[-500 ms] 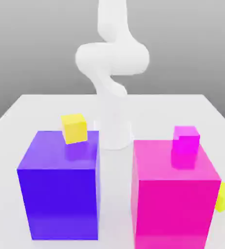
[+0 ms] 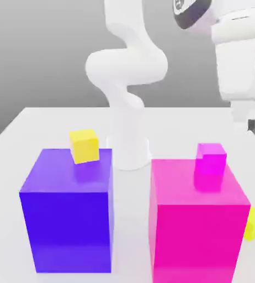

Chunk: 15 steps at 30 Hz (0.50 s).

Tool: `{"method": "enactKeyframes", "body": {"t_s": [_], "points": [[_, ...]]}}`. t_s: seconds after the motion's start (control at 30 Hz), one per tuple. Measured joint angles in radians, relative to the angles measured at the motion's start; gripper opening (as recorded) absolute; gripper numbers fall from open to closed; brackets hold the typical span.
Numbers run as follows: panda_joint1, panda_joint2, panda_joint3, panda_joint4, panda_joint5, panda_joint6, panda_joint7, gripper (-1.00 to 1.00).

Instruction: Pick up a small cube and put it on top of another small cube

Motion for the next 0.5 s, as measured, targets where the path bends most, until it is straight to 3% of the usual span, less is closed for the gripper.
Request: {"method": "enactKeyframes", "body": {"t_s": [0.33,0.5], "points": [[0.137,0.353,0.115,-0.077,0.01,0.16,-0.475,0.0],[0.196,0.535,0.054,-0.052,-0.072,0.295,-0.447,0.0]]}}
